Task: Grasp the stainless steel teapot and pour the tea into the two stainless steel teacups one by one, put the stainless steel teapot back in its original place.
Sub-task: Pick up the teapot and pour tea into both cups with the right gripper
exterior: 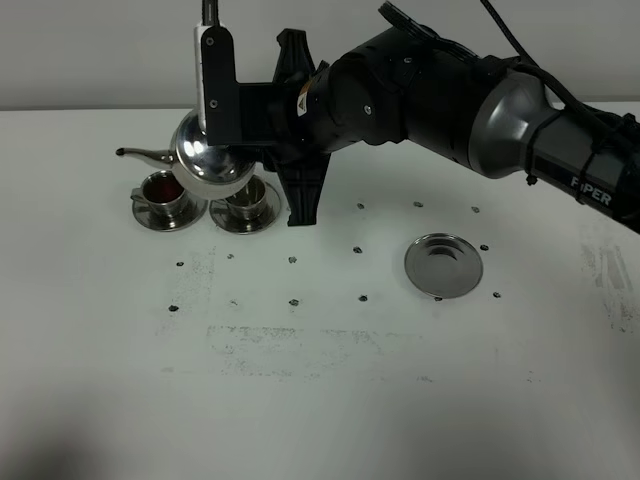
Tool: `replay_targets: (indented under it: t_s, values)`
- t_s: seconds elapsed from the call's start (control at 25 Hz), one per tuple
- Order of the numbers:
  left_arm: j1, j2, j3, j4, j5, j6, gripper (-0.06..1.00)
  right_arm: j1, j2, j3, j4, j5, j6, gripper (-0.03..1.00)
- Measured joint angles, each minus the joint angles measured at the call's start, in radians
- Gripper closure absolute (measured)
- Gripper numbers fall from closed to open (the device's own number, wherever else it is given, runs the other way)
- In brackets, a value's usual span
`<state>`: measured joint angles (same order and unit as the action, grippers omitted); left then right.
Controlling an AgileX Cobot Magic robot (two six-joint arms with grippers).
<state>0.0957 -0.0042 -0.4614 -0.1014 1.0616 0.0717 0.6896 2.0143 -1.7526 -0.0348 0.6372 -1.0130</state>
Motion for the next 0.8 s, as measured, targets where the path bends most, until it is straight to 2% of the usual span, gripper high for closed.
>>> replay_targets:
  t_s: [0.2, 0.4, 0.56, 0.8]
  values:
    - [0.000, 0.000, 0.000, 0.000, -0.001, 0.000, 0.89, 0.054, -0.040, 0.004, 0.051, 0.132, 0.210, 0.79]
    - [0.000, 0.000, 0.000, 0.000, 0.000, 0.000, 0.89, 0.064, -0.047, 0.004, 0.105, 0.215, 0.335, 0.79]
    - [0.000, 0.000, 0.000, 0.000, 0.000, 0.000, 0.89, 0.066, -0.047, 0.004, 0.147, 0.230, 0.424, 0.79]
    - [0.000, 0.000, 0.000, 0.000, -0.001, 0.000, 0.89, 0.101, -0.010, 0.004, 0.149, 0.233, 0.569, 0.79]
